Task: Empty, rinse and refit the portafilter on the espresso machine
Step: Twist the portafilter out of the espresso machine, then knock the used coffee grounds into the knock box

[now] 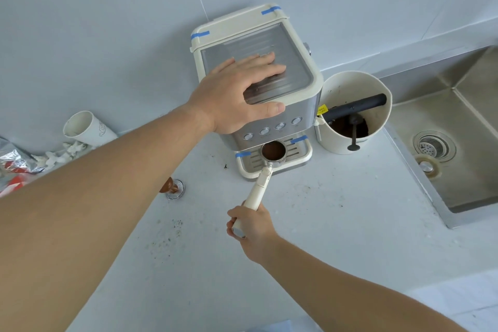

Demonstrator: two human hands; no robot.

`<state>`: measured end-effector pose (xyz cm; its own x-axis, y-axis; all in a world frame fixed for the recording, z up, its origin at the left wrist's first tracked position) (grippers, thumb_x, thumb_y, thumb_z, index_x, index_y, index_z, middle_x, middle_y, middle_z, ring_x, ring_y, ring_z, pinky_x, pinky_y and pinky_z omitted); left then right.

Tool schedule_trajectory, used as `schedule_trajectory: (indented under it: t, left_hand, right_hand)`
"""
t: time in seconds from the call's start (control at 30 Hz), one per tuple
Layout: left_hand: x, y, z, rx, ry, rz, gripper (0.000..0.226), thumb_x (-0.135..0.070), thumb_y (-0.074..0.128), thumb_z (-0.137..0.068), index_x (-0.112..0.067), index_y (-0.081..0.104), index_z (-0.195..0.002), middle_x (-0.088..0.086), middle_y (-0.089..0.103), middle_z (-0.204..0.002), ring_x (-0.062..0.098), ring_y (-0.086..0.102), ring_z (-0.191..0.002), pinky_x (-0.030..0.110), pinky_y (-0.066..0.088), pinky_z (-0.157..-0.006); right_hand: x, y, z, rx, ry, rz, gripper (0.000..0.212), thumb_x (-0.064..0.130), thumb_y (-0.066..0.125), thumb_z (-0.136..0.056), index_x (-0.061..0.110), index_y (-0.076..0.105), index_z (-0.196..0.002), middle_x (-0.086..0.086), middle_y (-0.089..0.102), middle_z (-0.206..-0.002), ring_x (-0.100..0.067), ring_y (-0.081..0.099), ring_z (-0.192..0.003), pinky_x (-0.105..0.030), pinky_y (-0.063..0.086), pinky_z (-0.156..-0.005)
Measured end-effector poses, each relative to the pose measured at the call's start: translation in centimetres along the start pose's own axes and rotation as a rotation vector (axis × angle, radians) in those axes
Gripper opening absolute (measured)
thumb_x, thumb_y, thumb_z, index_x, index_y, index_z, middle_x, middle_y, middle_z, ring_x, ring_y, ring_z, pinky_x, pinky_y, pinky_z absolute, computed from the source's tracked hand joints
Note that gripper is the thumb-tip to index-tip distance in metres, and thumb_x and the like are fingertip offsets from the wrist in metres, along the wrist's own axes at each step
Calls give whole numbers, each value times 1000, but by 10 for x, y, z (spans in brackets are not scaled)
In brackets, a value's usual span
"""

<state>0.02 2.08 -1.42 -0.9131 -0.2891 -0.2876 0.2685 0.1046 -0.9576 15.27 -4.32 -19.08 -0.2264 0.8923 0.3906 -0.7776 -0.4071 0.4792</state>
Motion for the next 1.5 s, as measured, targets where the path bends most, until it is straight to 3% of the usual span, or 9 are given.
schedule_trajectory:
  t: [0.43, 0.63, 0.97, 1.13, 1.2, 1.27, 1.33, 1.4, 1.5]
  left_hand:
    - [1, 1, 0, 39, 20, -128, 77, -71, 36, -82, -35, 26, -150, -11, 21, -161, 6, 15, -148, 42, 9, -121]
    - [-8, 4, 3, 5, -58, -112, 77, -73, 32, -80, -37, 28, -148, -11, 24, -161, 8, 16, -148, 43, 10, -121]
    - [-26, 10, 2, -91, -186, -79, 57, -60, 43, -91, -38, 38, -144, -11, 29, -159, 13, 24, -147, 42, 15, -117]
    - [-31, 5, -3, -159, -217, -22, 56, -63, 46, -84, -36, 52, -132, -9, 52, -143, 17, 49, -128, 39, 36, -107]
    - [-36, 3, -8, -198, -217, -17, 50, -60, 47, -83, -33, 58, -123, -8, 62, -122, 19, 55, -111, 40, 42, -98]
    - [-40, 3, -14, -207, -192, -11, 46, -58, 49, -83, -31, 59, -120, -10, 60, -115, 17, 54, -105, 40, 44, -96]
    - [-37, 7, -19, -192, -168, -9, 48, -55, 52, -86, -30, 56, -127, -8, 57, -130, 18, 53, -117, 34, 39, -101]
    - [-33, 8, -21, -174, -207, 19, 53, -51, 56, -88, -30, 49, -137, -4, 44, -150, 18, 40, -137, 31, 28, -109]
    - [-33, 9, -22, -150, -241, 22, 57, -50, 55, -90, -31, 44, -142, -2, 32, -158, 17, 28, -145, 36, 21, -116]
  right_hand:
    - [10, -84, 63, 106, 14, 181, 29, -12, 61, -76, 10, 43, -79, -8, 49, -62, -23, 50, -49, -32, 47, -49]
    - [38, -124, 98, 189, -34, 270, 29, -10, 58, -72, 11, 41, -83, -8, 45, -62, -23, 44, -48, -29, 37, -46]
    - [92, -155, 141, 290, -90, 281, 16, 4, 58, -74, 12, 45, -80, -7, 42, -59, -21, 38, -45, -24, 27, -44]
    - [125, -157, 149, 283, -149, 253, 6, 14, 52, -91, 11, 47, -91, -7, 41, -57, -21, 35, -44, -25, 24, -44]
    - [139, -156, 150, 282, -174, 231, 13, 24, 50, -95, 11, 50, -97, -7, 41, -57, -20, 35, -43, -25, 25, -45]
    - [153, -155, 148, 279, -201, 198, 25, 35, 45, -99, 12, 54, -105, -7, 41, -56, -20, 35, -42, -26, 25, -45]
    - [166, -154, 146, 274, -232, 159, 37, 43, 39, -101, 13, 57, -113, -8, 40, -56, -20, 34, -42, -25, 25, -46]
    - [179, -153, 141, 268, -274, 136, 44, 47, 35, -102, 14, 59, -118, -9, 39, -56, -19, 34, -41, -25, 25, -45]
    - [197, -155, 134, 253, -328, 115, 41, 45, 36, -102, 14, 60, -114, -9, 39, -56, -19, 34, -41, -27, 26, -46]
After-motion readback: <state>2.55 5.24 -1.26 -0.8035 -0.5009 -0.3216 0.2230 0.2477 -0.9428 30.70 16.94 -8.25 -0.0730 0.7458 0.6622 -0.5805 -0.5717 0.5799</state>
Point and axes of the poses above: each hand's wrist, its own z-axis away from the middle knuckle, its own y-axis out of the palm, x = y × z, the point moved 1 cm from there along -z, towards the middle knuckle
